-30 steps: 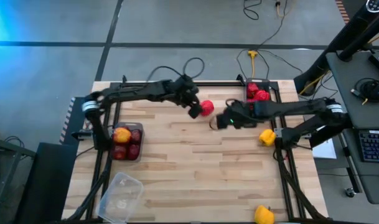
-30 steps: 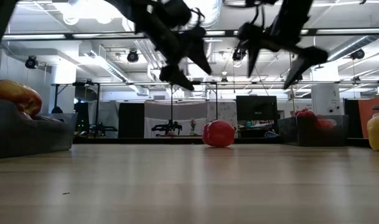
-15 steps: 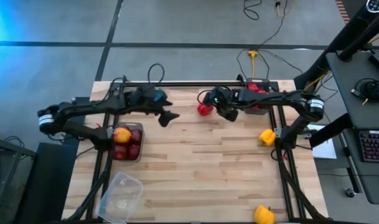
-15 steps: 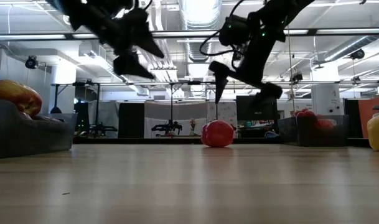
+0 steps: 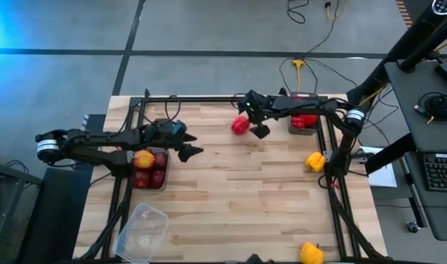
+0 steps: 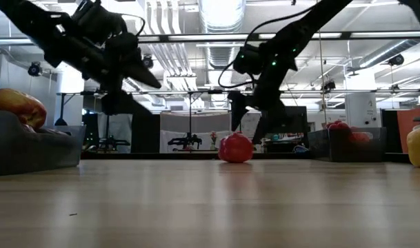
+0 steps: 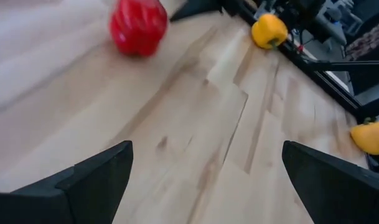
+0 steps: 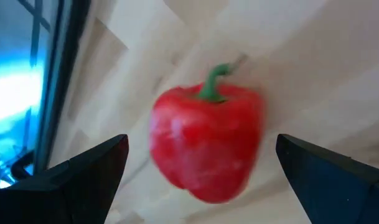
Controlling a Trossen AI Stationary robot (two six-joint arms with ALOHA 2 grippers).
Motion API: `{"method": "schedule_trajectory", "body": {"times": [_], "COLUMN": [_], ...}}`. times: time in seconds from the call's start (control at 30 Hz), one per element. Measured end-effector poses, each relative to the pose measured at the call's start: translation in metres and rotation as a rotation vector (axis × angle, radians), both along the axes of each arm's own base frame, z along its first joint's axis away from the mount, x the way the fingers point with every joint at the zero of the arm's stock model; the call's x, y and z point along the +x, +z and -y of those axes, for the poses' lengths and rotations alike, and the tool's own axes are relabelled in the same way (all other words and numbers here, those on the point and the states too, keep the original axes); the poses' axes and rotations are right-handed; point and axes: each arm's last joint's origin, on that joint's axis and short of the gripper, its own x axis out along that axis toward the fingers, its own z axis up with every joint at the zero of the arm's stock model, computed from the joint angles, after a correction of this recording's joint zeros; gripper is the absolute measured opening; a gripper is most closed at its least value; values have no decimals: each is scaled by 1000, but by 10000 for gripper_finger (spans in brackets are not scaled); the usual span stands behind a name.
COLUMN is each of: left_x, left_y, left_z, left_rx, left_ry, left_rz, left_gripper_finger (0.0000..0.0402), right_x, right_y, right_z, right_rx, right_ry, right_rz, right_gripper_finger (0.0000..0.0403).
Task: Sort produce into baskets
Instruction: Put the red bell pepper into the right black transparent bin
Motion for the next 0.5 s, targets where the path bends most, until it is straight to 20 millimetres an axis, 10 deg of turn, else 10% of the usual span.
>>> {"method": "schedule_trajectory", "body": {"times": [0.5], "left_x": [-13], "left_y": [-33], "left_z": [27], "left_rx": [-157], "left_ry": [-4], "left_rz": [-50], "left_gripper_finger": [393], "right_x": [37], "right_y": [-21], "right_z": [45], "right_rx": [124], "right_ry": [125], "right_rz": [-129], "right_gripper_finger": [400]}}
